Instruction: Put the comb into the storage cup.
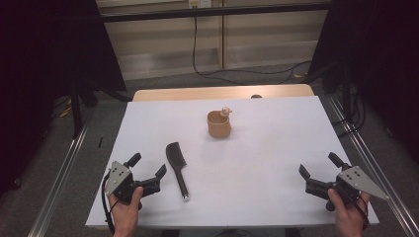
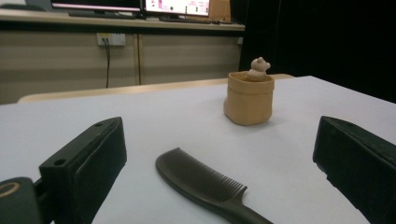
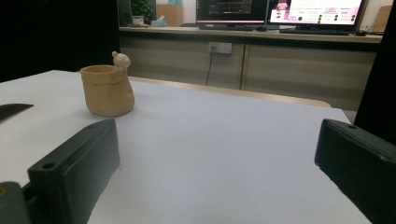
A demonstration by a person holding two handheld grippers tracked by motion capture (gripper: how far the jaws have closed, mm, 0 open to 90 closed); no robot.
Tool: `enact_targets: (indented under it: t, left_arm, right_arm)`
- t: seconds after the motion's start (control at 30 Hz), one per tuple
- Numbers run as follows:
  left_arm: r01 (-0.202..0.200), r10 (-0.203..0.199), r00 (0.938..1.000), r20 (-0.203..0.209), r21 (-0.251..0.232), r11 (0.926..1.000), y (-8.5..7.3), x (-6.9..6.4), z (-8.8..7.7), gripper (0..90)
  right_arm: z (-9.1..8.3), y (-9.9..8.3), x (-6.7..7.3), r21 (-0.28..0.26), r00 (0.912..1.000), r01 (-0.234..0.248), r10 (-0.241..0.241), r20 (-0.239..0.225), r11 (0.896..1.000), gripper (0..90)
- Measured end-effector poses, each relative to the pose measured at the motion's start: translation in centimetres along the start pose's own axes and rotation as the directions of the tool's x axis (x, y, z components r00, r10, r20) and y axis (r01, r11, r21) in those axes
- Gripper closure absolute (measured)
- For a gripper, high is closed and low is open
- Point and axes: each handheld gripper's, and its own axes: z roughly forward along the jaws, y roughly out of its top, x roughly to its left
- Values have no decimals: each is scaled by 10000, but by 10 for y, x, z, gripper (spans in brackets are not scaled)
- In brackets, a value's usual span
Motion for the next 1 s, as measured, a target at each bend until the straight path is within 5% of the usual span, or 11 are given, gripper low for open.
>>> enact_targets:
  t: [0.67,0.77,0.83,1.0]
  left_arm:
    - [-487,537,9900,1306,-413,9980,16,-21,26,20]
    - [-853,901,9850,1469,-386,9956,15,-24,37,24]
    - [-456,494,9837,1727,-257,9986,15,-29,46,27]
    - [-855,906,9816,1679,-375,9956,10,-32,51,54]
  right_arm:
    - [0,0,2,-30,9998,-46,46,-184,10000,0]
    - [1,0,1,-15,9998,-89,89,-200,10000,0]
    - [0,0,2,-4,9997,-96,96,-220,10000,0]
    - [0,0,2,-5,9994,-98,98,-324,10000,0]
